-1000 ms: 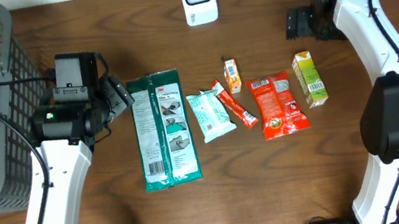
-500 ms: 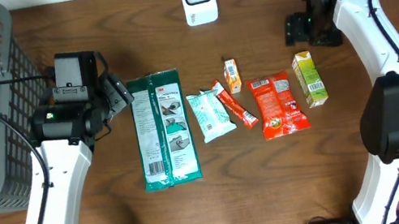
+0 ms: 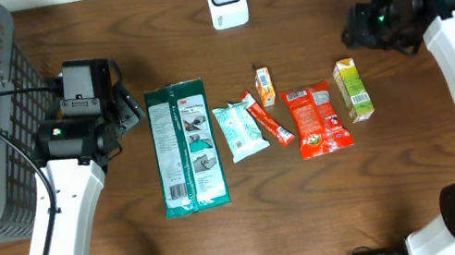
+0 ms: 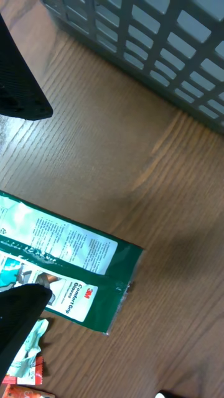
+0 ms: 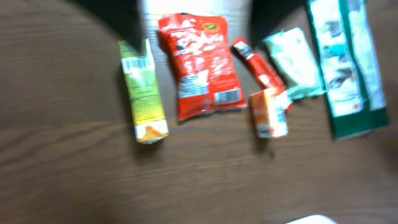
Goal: Scan the item barcode
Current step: 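Reach the right gripper down to the small orange Kleenex pack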
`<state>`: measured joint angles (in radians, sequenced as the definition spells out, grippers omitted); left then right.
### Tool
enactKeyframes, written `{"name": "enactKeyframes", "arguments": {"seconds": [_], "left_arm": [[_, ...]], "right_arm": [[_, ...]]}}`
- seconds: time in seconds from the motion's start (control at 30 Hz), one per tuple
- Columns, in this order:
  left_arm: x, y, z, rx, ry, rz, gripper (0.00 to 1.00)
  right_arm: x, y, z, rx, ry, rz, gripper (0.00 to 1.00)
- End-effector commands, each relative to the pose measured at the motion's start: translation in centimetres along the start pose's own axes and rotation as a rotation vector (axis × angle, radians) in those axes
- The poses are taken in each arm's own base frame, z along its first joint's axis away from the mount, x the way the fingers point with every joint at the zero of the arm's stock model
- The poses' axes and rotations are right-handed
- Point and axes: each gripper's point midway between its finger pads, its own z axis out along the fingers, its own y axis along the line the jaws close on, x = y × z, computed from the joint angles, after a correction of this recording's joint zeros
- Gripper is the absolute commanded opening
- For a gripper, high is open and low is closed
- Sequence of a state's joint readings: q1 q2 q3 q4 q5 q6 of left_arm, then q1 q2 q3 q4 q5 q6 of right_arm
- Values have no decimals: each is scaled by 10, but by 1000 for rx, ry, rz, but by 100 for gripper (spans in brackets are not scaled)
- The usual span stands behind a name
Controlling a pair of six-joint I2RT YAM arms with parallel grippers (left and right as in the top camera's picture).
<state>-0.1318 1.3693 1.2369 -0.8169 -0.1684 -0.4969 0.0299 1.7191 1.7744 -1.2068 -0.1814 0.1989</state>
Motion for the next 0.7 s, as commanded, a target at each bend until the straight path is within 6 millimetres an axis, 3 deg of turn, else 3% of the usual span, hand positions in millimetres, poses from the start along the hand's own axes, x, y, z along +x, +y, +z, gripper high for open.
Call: {"name": "enactKeyframes", "arguments": {"seconds": [0.0, 0.13, 0.3, 0.47, 0.5, 0.57, 0.67], "left_arm": [[-6, 4, -2, -22, -21, 1, 84], [-6, 4, -2, -22, -21, 1, 84], [-7, 4, -2, -22, -21, 1, 84], [-6, 4, -2, -22, -21, 1, 84], [-6, 4, -2, -22, -21, 1, 84], [-7, 4, -2, -22, -21, 1, 85], [-6, 4, -2, -22, -21, 1, 84]], "right_arm": [[5, 29, 1, -118, 29, -21, 17], [20, 54, 15, -116, 74, -93, 26], [42, 90, 40, -52, 121, -210, 28], [62, 118, 88, 75, 152, -288, 30], [64, 121, 96, 90, 151, -305, 31], [69, 125, 119, 144, 156, -345, 43], [75, 122, 140, 171, 187, -350, 46]]}}
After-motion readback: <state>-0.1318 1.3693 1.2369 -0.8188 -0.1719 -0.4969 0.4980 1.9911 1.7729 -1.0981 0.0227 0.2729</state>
